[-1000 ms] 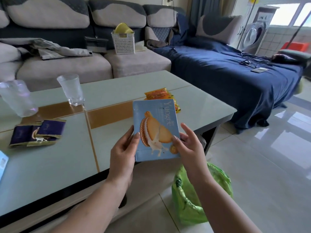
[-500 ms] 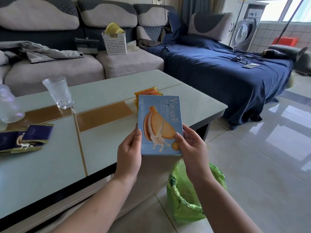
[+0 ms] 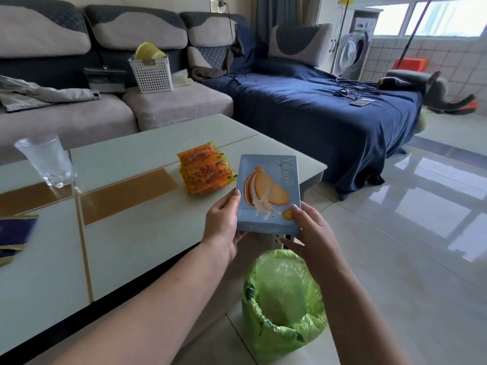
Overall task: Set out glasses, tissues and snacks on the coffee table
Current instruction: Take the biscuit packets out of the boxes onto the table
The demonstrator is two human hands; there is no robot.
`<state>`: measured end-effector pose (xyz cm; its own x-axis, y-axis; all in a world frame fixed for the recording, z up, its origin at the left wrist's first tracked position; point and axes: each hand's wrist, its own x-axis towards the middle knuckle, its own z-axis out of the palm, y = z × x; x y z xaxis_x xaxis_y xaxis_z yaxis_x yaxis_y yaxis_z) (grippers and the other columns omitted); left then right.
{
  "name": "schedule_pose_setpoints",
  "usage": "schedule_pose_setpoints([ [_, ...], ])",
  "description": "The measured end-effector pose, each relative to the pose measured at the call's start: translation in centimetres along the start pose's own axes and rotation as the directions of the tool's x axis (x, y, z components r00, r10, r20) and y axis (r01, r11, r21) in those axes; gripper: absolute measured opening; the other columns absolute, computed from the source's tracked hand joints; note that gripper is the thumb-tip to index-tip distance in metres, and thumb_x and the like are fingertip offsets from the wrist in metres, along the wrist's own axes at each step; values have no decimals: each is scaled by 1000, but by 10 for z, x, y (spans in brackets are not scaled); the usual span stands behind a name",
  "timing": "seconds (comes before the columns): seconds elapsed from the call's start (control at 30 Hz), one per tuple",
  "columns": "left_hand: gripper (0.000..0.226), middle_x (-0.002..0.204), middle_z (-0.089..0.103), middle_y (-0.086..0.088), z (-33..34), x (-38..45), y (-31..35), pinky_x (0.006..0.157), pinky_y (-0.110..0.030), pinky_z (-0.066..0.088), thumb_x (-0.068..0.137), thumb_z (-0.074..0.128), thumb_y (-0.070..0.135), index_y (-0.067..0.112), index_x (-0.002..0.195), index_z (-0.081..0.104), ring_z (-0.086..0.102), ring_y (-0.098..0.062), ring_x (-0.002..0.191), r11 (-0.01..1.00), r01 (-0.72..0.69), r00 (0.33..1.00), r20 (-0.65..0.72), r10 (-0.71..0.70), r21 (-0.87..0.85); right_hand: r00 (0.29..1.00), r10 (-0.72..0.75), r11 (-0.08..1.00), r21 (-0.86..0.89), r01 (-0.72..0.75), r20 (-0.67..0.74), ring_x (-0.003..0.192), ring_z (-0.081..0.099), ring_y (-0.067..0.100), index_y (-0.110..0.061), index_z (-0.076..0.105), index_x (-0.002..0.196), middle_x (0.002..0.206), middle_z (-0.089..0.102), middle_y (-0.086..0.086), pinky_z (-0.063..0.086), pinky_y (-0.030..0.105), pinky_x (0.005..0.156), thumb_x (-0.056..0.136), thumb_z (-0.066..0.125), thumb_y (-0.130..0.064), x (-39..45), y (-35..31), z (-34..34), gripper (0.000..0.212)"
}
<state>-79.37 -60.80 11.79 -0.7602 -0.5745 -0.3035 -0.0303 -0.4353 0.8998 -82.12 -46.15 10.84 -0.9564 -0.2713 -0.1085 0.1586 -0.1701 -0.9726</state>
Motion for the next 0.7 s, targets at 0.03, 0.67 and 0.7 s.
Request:
schedule_pose_setpoints([
  [0.03, 15, 96, 68, -6, 5, 5, 1, 70, -35, 53, 89, 61, 35, 23, 95, 69, 62, -23, 86, 999, -8, 1000, 20, 8, 46, 1000, -2, 999, -33, 2, -11, 86, 60, 14, -28, 61, 112, 98, 64, -1, 49, 22, 56, 93, 52, -29, 2, 1, -4, 21],
  [0.67, 47, 141, 48, 0, 26, 71, 14, 103, -28, 39, 93, 55, 19, 21, 139, 45, 46, -18, 127, 682, -368, 926, 314, 208, 632, 988, 53, 994, -82, -66, -148, 83, 62, 17, -17, 62, 99, 86, 62, 3, 57, 30, 73, 93, 56, -28, 95, 8, -13, 14],
  [0.7, 46, 139, 48, 1, 26, 69, 15, 99, -24, 38, 93, 55, 20, 21, 138, 46, 45, -18, 127, 669, -384, 921, 320, 224, 637, 987, 55, 994, -85, -69, -154, 85, 62, 18, -16, 62, 101, 88, 62, 4, 56, 31, 72, 93, 56, -28, 95, 10, -13, 16],
])
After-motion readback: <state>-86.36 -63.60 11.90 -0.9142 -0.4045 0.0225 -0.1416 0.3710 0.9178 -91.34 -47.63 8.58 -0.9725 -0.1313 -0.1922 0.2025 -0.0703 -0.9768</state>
